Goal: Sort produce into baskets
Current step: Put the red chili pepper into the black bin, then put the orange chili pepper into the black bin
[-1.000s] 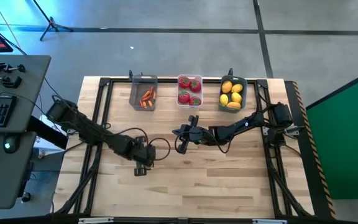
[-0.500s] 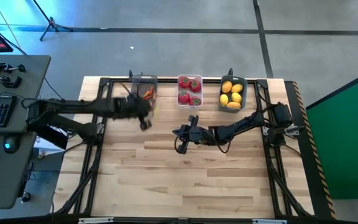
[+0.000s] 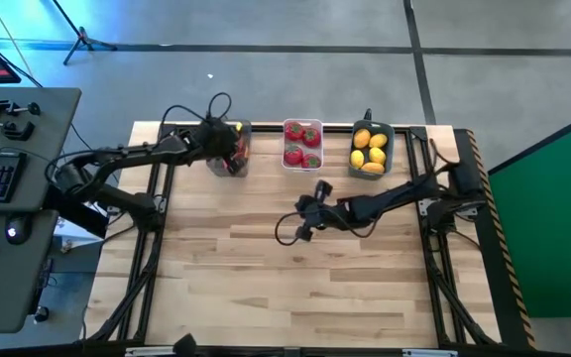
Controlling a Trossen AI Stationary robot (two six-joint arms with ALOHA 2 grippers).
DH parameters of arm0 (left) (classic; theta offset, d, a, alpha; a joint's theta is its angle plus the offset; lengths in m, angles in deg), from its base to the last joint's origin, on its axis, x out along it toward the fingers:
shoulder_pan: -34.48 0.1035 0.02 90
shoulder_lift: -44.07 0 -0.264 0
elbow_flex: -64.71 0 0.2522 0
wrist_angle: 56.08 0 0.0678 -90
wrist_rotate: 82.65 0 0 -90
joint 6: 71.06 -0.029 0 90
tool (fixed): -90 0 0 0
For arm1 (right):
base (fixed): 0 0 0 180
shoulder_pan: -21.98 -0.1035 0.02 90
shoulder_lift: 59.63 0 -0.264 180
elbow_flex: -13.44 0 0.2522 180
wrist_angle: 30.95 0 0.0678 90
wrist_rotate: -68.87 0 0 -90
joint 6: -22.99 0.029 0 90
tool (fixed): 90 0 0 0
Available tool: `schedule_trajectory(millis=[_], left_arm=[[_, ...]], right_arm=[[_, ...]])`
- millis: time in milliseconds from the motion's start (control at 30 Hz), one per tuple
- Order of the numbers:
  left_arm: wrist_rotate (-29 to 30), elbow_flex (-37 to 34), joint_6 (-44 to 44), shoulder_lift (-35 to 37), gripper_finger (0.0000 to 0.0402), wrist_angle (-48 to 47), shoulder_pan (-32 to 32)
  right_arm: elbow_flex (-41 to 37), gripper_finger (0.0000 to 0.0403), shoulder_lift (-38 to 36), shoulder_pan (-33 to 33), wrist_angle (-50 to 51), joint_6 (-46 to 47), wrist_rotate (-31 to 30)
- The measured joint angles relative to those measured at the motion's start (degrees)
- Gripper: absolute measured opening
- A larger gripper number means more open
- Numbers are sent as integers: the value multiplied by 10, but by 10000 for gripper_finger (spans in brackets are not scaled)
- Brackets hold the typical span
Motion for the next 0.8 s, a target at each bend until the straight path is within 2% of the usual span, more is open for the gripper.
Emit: schedule_trajectory(millis=[133, 300, 433, 567, 667, 800], left_arm=[[-8, -16, -16, -11, 12, 47, 15], [-71, -42, -19, 5, 53, 94, 18], [-105, -83, -14, 39, 92, 154, 15], [-127, -119, -2, 106, 123, 201, 3], [-152, -149, 13, 171, 135, 223, -14], [-168, -179, 26, 267, 138, 226, -45]], right_arm=[[-2, 0, -30, -5, 80, 23, -18], [-90, 0, -69, -8, 34, 73, -22], [-176, 0, -135, -16, 13, 142, -28], [-229, 0, -225, -21, 62, 217, -34], [-254, 4, -281, -20, 126, 275, -62], [-266, 38, -308, -17, 235, 335, -67]])
